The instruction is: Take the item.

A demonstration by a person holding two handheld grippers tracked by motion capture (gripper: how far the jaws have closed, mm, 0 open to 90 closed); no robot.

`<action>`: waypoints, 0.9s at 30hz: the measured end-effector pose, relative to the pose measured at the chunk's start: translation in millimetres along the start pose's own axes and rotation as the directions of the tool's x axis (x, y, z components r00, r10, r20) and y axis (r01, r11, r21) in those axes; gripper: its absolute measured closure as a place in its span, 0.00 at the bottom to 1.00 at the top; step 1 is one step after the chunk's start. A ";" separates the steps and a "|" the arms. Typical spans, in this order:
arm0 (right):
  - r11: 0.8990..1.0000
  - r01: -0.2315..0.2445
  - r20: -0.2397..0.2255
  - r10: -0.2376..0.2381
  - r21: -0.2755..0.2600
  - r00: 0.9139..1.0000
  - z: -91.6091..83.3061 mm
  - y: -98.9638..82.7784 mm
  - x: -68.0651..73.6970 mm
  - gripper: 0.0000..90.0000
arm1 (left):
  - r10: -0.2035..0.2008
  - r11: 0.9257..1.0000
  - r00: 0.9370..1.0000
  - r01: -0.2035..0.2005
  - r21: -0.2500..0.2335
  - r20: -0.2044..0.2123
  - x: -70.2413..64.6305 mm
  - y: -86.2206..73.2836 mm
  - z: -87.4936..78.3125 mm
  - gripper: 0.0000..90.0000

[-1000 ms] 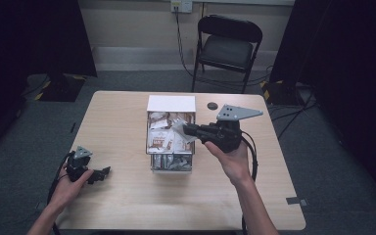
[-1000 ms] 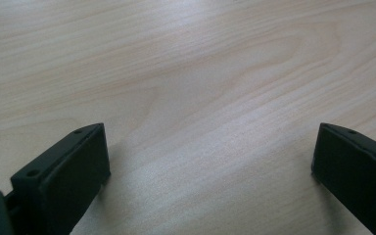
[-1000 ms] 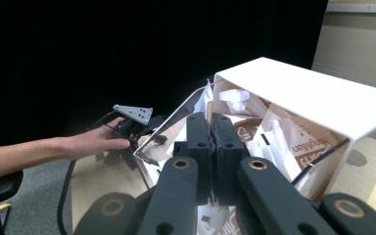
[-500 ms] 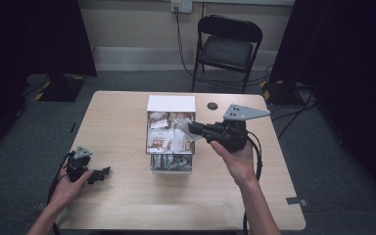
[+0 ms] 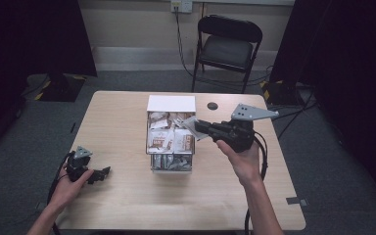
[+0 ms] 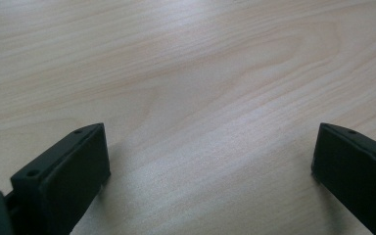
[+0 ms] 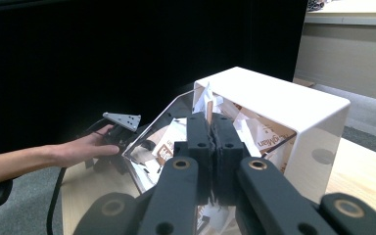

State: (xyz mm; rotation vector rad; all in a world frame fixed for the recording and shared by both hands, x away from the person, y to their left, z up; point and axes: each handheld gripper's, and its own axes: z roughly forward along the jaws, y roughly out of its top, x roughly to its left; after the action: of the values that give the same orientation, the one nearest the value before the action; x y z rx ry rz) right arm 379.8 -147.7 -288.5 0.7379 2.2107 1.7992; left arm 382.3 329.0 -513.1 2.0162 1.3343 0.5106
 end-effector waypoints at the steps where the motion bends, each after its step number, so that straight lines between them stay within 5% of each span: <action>1: 1.000 0.001 0.002 -0.001 -0.001 1.000 -0.6 0.1 -0.2 0.99 | 0.000 1.000 1.000 0.000 0.000 0.000 0.0 0.0 0.0 0.00; 27: 1.000 -0.025 0.080 0.025 0.001 0.997 -22.6 -7.0 -20.0 0.99 | 0.001 1.000 1.000 -0.001 0.001 0.000 0.0 0.0 0.0 0.00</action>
State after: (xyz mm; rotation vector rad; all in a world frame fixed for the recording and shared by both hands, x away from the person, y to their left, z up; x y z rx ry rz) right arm 384.9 -178.0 -292.9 0.8264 2.1618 1.7481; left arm 382.3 329.1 -513.0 2.0174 1.3338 0.5103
